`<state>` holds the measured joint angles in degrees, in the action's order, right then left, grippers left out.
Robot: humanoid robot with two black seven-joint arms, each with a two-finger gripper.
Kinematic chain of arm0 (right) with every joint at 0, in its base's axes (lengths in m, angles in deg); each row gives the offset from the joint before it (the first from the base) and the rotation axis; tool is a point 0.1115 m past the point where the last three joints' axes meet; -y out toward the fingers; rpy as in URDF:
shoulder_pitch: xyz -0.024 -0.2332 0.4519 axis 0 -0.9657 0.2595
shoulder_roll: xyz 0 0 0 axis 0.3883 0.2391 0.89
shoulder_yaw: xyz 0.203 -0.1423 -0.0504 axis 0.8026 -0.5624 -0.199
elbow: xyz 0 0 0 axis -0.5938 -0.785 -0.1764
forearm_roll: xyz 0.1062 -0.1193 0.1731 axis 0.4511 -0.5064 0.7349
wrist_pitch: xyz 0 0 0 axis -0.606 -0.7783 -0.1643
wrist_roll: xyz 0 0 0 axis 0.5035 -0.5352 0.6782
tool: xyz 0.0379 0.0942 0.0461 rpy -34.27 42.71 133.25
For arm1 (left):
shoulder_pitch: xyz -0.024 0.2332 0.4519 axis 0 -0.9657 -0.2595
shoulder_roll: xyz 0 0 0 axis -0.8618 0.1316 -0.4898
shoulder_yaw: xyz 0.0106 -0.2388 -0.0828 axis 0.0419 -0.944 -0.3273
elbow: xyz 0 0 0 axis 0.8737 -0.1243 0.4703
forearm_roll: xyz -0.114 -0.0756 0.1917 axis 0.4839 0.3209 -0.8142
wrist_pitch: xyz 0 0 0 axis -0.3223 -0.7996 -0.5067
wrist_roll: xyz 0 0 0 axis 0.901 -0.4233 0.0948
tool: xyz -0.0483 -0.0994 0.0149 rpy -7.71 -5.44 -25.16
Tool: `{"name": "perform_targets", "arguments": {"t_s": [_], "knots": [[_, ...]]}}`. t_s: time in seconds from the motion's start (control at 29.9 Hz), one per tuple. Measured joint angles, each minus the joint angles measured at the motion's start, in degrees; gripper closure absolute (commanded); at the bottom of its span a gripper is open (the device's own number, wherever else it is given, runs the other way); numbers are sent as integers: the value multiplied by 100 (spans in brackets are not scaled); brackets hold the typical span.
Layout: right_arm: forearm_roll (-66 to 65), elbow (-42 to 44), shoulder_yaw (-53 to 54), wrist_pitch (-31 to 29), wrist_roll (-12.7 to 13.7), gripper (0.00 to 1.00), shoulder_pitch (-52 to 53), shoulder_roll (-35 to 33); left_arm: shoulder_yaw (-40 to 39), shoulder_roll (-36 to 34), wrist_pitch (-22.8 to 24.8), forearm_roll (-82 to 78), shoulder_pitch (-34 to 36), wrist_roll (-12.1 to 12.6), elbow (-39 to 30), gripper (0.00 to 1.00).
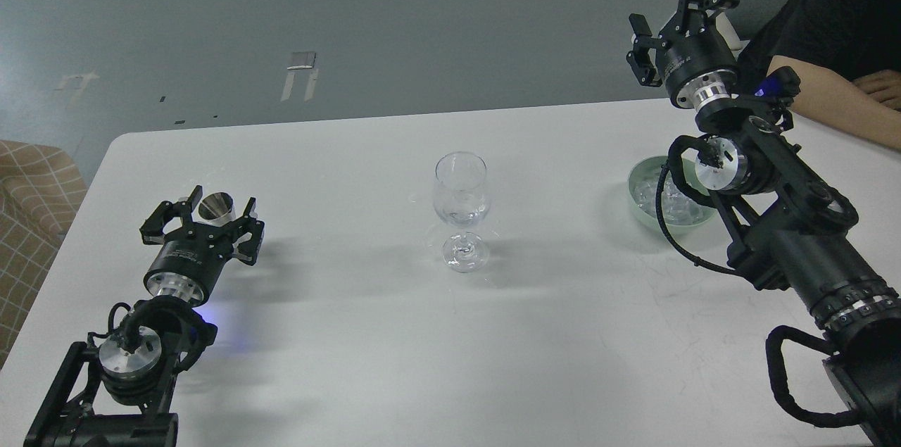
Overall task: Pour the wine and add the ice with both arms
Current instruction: 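Release the jigger and withdraw the left gripper toward the robot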
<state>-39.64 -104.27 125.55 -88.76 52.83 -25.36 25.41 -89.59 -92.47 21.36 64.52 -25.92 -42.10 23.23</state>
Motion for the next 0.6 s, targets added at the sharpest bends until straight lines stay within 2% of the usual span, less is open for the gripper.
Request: {"name": "perform_targets", "arguments": {"t_s": [0.3, 0.6], "knots": [[0, 3, -8, 6, 0, 0, -5, -10, 0, -80, 24, 18, -187, 70, -132, 2], [0, 18, -9, 6, 0, 0, -5, -11, -17, -212, 37, 69, -667, 193, -657, 2]]}}
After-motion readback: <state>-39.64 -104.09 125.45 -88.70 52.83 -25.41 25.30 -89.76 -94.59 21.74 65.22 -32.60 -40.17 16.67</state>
